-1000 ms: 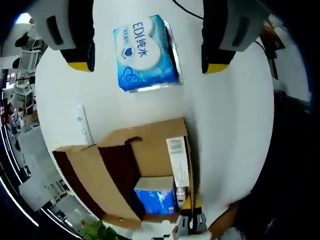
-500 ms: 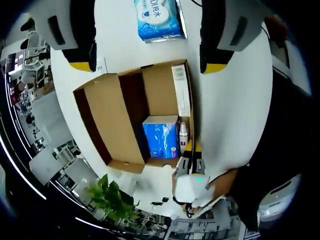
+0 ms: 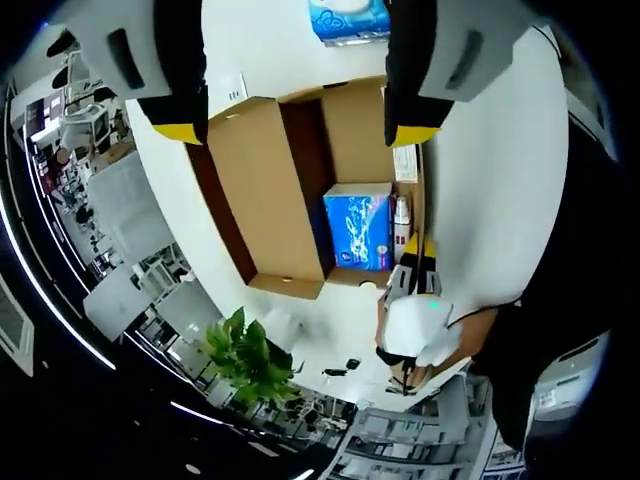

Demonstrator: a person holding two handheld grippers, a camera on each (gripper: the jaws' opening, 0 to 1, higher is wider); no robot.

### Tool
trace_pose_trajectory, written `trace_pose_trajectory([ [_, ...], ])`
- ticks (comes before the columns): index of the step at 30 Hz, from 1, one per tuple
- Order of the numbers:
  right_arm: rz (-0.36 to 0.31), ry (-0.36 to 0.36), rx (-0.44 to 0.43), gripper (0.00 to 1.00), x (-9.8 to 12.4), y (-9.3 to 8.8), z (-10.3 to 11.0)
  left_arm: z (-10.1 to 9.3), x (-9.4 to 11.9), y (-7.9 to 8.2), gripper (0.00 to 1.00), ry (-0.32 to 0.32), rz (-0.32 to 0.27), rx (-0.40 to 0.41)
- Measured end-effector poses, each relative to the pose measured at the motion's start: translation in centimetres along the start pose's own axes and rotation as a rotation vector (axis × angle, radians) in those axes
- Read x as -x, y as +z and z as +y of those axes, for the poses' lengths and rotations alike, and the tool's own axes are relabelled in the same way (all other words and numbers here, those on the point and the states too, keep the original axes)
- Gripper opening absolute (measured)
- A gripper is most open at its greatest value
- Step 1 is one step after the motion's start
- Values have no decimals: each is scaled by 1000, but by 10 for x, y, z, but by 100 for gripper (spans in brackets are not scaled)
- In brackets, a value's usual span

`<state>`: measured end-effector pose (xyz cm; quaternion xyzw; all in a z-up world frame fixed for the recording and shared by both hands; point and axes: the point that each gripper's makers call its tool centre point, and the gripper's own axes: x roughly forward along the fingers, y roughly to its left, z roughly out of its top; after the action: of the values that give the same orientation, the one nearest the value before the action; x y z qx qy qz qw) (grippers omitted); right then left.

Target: Operate the shoe box by opening the lid, removing the specified soft item, and placing it in the target area until the item is outside and the box remains undamaged.

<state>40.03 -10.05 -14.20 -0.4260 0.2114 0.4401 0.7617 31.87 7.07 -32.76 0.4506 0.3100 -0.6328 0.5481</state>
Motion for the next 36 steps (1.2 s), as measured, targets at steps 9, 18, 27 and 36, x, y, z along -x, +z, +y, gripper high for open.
trace_pose_trajectory([
  [9,63,72,35,71,-11,-3,12,0,0,-1,4,-1,3,7],
  [18,157,128,67,68,-28,-18,25,-1,0,-1,4,1,8,6],
  [27,254,224,108,67,-45,-38,48,-2,0,-2,4,6,15,4],
  [36,311,282,150,67,-58,-49,61,-2,0,-2,4,5,13,5],
])
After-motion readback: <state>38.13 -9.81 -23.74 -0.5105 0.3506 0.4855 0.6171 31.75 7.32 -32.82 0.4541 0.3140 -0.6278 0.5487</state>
